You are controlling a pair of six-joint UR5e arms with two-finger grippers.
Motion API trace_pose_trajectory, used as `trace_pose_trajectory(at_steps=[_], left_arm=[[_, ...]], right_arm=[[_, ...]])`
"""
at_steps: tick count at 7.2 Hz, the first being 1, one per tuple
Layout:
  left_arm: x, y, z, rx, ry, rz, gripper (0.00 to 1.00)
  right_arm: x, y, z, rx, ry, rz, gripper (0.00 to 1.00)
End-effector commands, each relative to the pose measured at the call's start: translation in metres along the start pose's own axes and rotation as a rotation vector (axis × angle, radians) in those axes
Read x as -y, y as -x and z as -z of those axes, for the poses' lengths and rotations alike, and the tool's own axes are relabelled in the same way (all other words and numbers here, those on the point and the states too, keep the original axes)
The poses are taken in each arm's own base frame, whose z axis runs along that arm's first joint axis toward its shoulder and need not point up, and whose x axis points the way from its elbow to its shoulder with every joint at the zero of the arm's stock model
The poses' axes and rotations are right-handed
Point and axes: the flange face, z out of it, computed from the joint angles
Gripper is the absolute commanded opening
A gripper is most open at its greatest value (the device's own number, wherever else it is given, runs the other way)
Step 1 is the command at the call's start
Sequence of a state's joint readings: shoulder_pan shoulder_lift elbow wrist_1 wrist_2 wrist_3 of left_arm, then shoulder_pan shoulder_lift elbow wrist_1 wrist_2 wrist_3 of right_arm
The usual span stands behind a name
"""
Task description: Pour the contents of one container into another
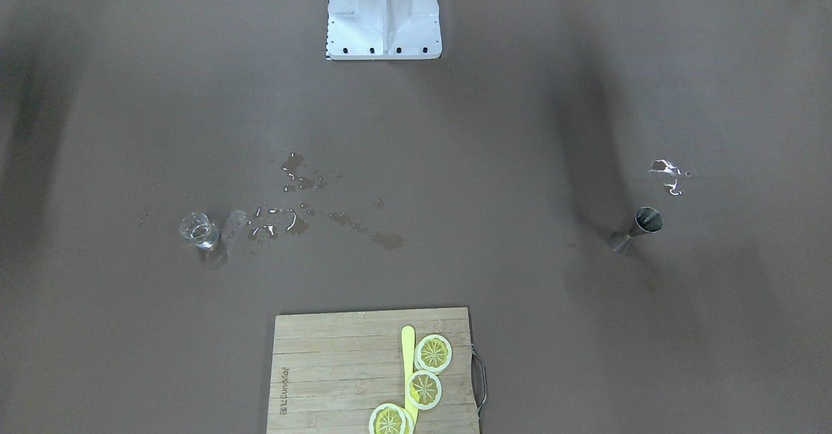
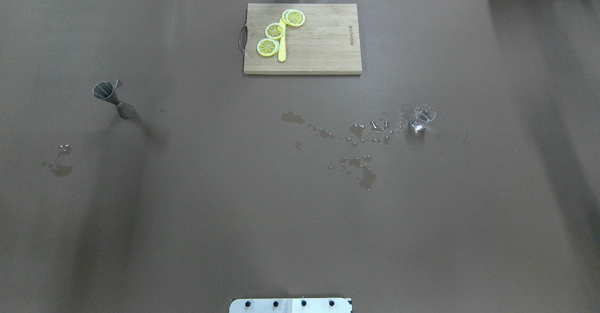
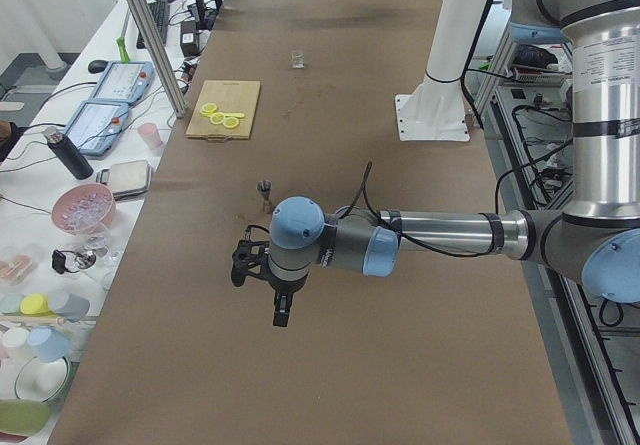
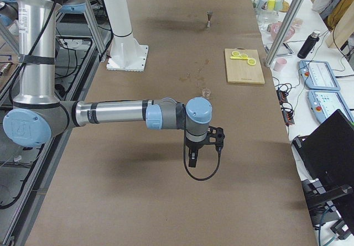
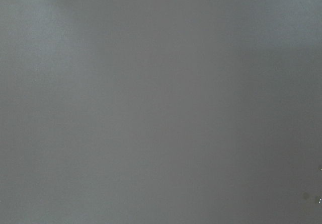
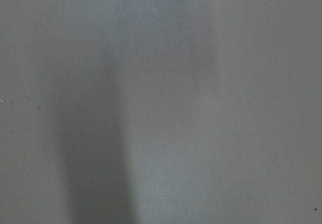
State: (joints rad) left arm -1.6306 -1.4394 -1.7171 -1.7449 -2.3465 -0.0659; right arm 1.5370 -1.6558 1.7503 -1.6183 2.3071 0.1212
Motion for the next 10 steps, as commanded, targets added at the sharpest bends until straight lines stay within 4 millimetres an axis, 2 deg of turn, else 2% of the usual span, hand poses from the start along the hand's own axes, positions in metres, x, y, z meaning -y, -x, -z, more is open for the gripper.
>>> trace_pose_trajectory(at_steps=[1, 10], left_arm=[[-0.001, 0.001, -0.001, 0.000, 0.005, 0.005, 0.99], [0.005, -0.007, 0.006, -0.002, 0.005, 0.002, 0.99]], right_arm=[[-0.001, -0.001, 0.000, 0.001, 0.000, -0.002, 1.00], [0.007, 0.009, 0.008, 0.000, -0.025, 0.042, 1.00]])
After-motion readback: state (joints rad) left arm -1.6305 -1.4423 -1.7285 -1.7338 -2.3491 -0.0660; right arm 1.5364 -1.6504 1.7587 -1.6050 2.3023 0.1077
